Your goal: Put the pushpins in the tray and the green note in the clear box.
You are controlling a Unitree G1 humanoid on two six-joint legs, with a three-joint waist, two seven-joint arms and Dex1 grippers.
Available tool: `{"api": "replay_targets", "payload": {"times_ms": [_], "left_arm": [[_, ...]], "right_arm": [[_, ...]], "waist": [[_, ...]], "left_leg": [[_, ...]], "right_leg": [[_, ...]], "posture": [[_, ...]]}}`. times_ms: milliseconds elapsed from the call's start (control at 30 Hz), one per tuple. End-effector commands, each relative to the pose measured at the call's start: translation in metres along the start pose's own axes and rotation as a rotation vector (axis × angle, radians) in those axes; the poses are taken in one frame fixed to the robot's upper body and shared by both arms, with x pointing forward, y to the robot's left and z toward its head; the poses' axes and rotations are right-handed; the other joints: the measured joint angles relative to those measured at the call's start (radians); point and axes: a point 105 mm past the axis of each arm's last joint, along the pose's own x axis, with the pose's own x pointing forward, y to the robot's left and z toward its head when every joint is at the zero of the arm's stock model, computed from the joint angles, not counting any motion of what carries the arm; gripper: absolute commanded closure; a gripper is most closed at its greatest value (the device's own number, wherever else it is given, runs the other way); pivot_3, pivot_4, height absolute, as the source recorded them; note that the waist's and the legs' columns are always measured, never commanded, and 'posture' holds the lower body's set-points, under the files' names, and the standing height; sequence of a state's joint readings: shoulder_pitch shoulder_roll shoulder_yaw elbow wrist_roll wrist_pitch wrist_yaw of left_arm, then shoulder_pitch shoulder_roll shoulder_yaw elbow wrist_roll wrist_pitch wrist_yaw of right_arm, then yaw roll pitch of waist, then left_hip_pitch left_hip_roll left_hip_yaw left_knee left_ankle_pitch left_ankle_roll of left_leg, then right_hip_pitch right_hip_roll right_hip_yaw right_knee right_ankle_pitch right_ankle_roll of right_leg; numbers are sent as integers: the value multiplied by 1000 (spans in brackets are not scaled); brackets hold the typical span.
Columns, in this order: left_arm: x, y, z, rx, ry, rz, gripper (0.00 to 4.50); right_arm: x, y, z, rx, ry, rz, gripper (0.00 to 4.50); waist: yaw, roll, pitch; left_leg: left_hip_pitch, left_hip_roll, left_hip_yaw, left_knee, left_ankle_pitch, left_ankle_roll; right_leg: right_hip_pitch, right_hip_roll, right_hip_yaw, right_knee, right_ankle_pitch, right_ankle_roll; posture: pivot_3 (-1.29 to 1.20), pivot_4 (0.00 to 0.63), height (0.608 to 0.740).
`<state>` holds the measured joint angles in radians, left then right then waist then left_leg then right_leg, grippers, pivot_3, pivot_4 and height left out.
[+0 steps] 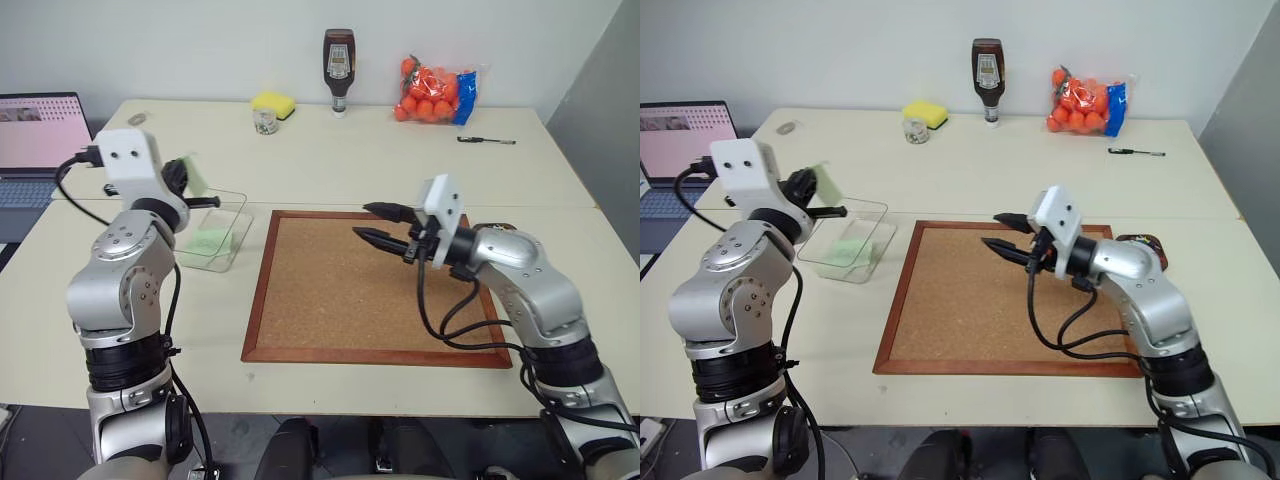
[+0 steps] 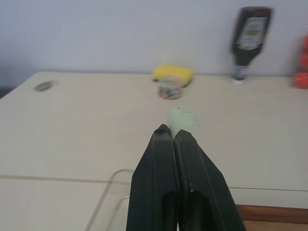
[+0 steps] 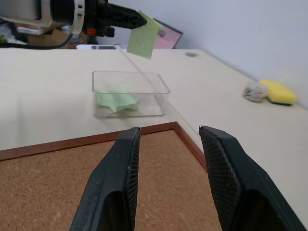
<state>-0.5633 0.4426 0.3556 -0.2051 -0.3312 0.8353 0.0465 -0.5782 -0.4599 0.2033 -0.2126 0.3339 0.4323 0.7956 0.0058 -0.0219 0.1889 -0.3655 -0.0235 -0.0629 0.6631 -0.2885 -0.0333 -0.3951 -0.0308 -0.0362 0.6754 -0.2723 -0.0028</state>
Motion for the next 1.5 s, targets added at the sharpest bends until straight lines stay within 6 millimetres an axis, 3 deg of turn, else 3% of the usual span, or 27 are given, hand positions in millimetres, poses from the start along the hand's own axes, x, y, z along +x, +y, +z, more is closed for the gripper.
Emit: {"api": "replay_targets", "payload": {"times_ms": [33,233,467,633,900,1000,1100,1200,1300,1500], "left_arm": [[6,15,-9,-25,50,58,4500],[13,-2,-30,-24,150,-34,4500],[11,-14,-34,-33,160,-72,4500],[7,-17,-31,-39,144,-55,3697],[2,-14,-25,-26,117,-11,2002],[-1,-17,-34,-25,158,-14,1384],[-5,-29,-55,-37,271,-90,724],[-7,-43,-55,-65,288,-167,72],[-7,-50,-48,-72,255,-206,28],[-4,-41,-29,2,127,-135,28]], "right_arm": [[12,2,7,-65,4,49,2454],[24,7,8,-95,7,84,2454],[25,6,8,-93,4,71,2454],[24,5,9,-90,1,62,2362],[24,4,10,-89,-2,55,2362],[24,2,11,-86,-6,46,2362],[23,1,13,-82,-15,37,2362],[23,2,13,-80,-20,34,2362],[23,2,14,-79,-22,32,2362],[21,3,14,-77,-25,27,2362]], "waist": [[1,0,0],[0,0,0],[-6,0,0],[-7,-1,0],[-7,-1,0],[-7,-1,0],[-7,-1,0],[-7,-1,0],[-7,-1,0],[-7,-1,0]], "left_leg": [[0,0,0,0,0,0],[-2,0,0,0,0,0],[-4,0,0,0,0,0],[-9,0,0,1,0,-1],[-10,0,0,2,0,-1],[-10,0,0,2,0,-1],[-9,0,0,2,0,-1],[-10,0,0,2,0,-1],[-10,0,0,2,0,-1],[-10,0,0,2,0,-1]], "right_leg": [[0,0,0,0,0,0],[-1,-1,-1,-1,0,-1],[-4,-1,0,1,0,-1],[-11,-1,0,4,1,-1],[-11,-1,0,4,1,-1],[-11,-1,0,4,1,-1],[-11,-1,0,4,1,-1],[-11,-1,0,4,1,-1],[-11,-1,-1,4,1,-1],[-11,-1,0,4,1,-1]], "posture": [[0,150,740],[0,150,740],[0,150,740],[0,150,740],[0,150,740],[0,150,740],[0,150,740],[0,150,740],[0,150,740],[0,150,740]]}}
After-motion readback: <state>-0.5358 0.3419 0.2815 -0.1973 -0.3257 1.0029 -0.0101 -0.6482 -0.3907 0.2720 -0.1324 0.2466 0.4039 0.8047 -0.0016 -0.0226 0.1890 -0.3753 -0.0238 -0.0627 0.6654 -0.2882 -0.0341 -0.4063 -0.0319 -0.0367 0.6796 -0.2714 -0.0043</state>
